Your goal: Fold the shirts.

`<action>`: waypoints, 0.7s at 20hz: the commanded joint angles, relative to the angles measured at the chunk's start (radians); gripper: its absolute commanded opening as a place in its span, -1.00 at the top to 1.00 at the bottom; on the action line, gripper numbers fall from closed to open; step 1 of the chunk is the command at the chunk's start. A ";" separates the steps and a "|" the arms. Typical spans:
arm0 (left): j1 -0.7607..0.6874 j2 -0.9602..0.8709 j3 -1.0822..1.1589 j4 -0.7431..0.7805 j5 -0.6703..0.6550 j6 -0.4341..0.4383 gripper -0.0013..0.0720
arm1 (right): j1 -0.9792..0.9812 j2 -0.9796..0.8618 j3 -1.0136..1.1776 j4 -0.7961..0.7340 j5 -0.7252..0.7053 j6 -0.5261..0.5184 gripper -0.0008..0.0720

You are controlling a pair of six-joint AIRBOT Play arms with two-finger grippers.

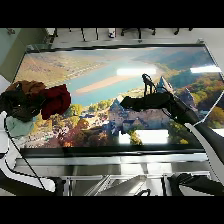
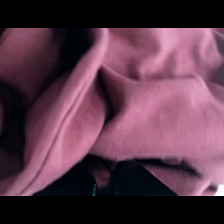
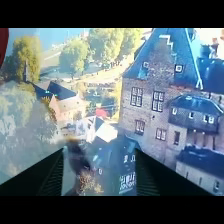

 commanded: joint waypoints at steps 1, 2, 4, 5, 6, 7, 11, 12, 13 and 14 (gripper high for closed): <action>-0.053 -0.021 0.052 0.039 -0.012 0.002 0.93 | 0.000 -0.001 0.001 0.006 0.004 0.000 -0.22; -0.069 -0.021 0.051 0.032 0.002 0.002 0.93 | 0.000 -0.001 0.001 0.007 0.009 0.000 -0.22; -0.119 -0.003 0.049 0.029 0.048 0.029 0.93 | 0.000 -0.001 0.002 0.006 0.016 0.000 -0.22; -0.156 0.014 0.049 0.029 0.086 0.049 0.93 | 0.000 -0.001 0.004 0.007 0.015 0.000 -0.22; -0.206 0.036 0.049 0.029 0.124 0.055 0.93 | 0.000 0.001 0.004 0.006 0.012 0.000 -0.23; -0.257 0.061 0.049 0.028 0.154 0.055 0.93 | -0.001 0.002 0.006 0.006 0.008 0.000 -0.23; -0.501 0.187 0.049 -0.156 0.226 0.054 0.93 | -0.026 0.035 0.014 0.006 -0.053 -0.008 -0.23; -0.574 0.219 0.049 -0.181 0.236 0.051 0.93 | -0.048 0.056 0.014 0.005 -0.104 -0.008 -0.23; -0.647 0.245 0.049 -0.175 0.236 0.035 0.93 | -0.079 0.085 0.014 0.000 -0.168 -0.008 -0.23; -0.721 0.261 0.049 -0.177 0.235 0.019 0.93 | -0.115 0.117 0.014 -0.006 -0.232 -0.008 -0.23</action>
